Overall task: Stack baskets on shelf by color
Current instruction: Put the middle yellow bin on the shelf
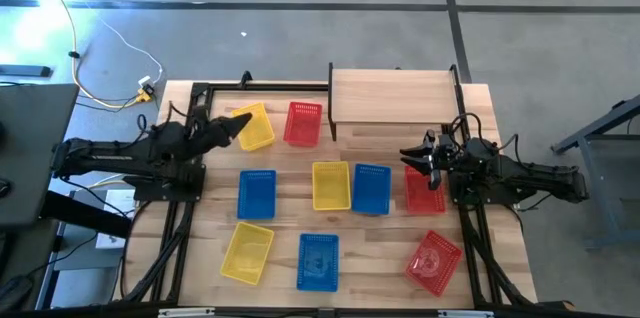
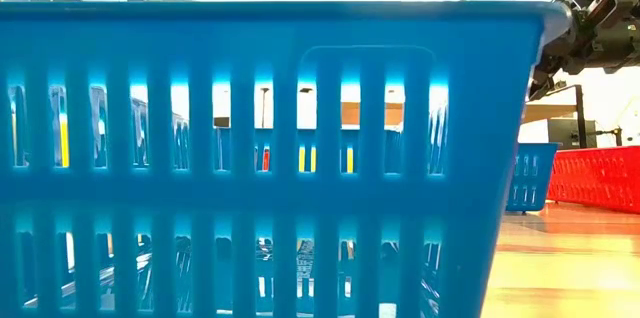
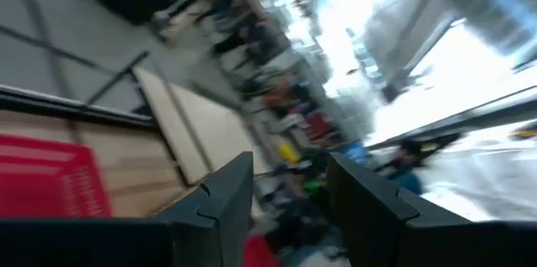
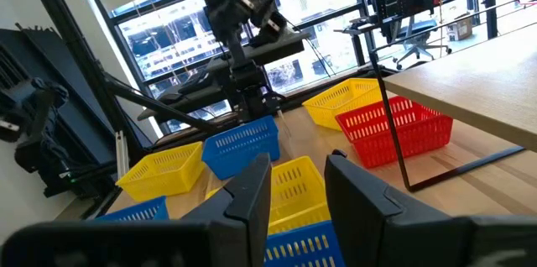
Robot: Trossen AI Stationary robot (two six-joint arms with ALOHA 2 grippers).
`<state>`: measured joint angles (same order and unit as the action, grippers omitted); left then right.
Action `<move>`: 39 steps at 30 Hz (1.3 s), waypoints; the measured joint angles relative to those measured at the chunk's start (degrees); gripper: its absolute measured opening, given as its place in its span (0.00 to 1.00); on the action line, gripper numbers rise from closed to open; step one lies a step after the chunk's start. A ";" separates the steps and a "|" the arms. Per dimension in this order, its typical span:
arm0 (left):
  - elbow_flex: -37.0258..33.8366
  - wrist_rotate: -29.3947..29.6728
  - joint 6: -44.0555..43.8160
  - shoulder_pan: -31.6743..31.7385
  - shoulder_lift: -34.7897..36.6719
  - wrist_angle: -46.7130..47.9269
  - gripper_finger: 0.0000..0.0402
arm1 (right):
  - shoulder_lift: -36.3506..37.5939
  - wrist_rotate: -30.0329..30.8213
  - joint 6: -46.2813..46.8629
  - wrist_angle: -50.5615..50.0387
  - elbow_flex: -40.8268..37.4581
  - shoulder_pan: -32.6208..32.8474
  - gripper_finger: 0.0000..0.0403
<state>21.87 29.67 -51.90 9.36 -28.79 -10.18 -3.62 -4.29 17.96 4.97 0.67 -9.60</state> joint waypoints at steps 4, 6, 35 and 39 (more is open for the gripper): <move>6.72 1.62 -0.66 0.00 -5.36 9.21 0.36 | 0.00 0.02 0.00 -0.02 0.00 0.02 0.25; 9.40 2.66 -3.39 -0.01 -8.59 11.53 0.34 | 0.00 0.02 0.00 0.00 0.00 0.01 0.25; 24.63 -13.07 -21.15 -3.43 -47.72 6.08 0.26 | 0.00 0.27 0.02 0.00 0.00 0.00 0.25; 24.64 -13.30 -24.42 -5.02 -50.78 6.03 0.26 | 0.00 -0.26 1.07 0.00 0.00 0.01 0.25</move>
<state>46.51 16.36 -76.32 4.35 -79.58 -4.15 -3.62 -4.55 19.02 4.97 0.67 -9.59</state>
